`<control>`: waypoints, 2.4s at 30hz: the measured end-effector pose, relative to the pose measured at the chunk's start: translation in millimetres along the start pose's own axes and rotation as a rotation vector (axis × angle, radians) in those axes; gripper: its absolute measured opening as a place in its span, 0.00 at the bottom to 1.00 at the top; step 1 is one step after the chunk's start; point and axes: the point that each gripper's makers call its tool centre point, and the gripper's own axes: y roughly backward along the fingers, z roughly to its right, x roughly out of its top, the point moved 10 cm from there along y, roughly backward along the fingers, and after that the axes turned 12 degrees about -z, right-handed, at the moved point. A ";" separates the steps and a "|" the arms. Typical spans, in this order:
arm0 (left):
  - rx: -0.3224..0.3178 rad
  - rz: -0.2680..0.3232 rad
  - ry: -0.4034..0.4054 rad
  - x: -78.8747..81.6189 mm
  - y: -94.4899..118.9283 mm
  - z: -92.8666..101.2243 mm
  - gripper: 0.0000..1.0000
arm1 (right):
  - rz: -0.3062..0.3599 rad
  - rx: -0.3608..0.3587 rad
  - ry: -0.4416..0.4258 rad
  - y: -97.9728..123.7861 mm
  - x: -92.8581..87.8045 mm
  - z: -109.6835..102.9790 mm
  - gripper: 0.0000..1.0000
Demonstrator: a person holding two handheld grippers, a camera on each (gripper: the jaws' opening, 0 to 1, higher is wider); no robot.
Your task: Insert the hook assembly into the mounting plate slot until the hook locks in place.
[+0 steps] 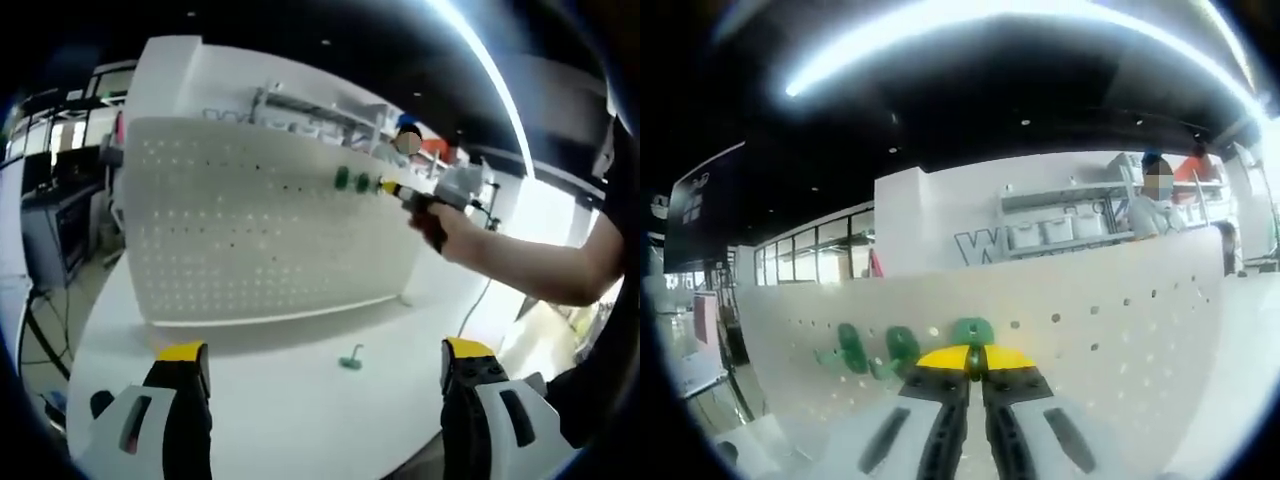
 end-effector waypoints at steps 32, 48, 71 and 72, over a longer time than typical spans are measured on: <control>0.004 -0.019 -0.013 -10.8 9.7 9.8 1.00 | -0.110 0.079 -0.057 44.6 -6.0 -0.6 0.21; 0.006 -0.052 -0.015 -20.1 14.8 11.3 1.00 | -0.295 0.140 -0.080 100.4 -60.3 -7.4 0.30; -0.011 -0.095 -0.015 -41.3 20.3 16.7 1.00 | -0.634 0.366 -0.099 202.5 -160.0 -42.1 0.34; -0.012 -0.097 -0.015 -41.9 20.3 16.7 1.00 | -0.636 0.364 -0.098 204.8 -160.2 -41.7 0.34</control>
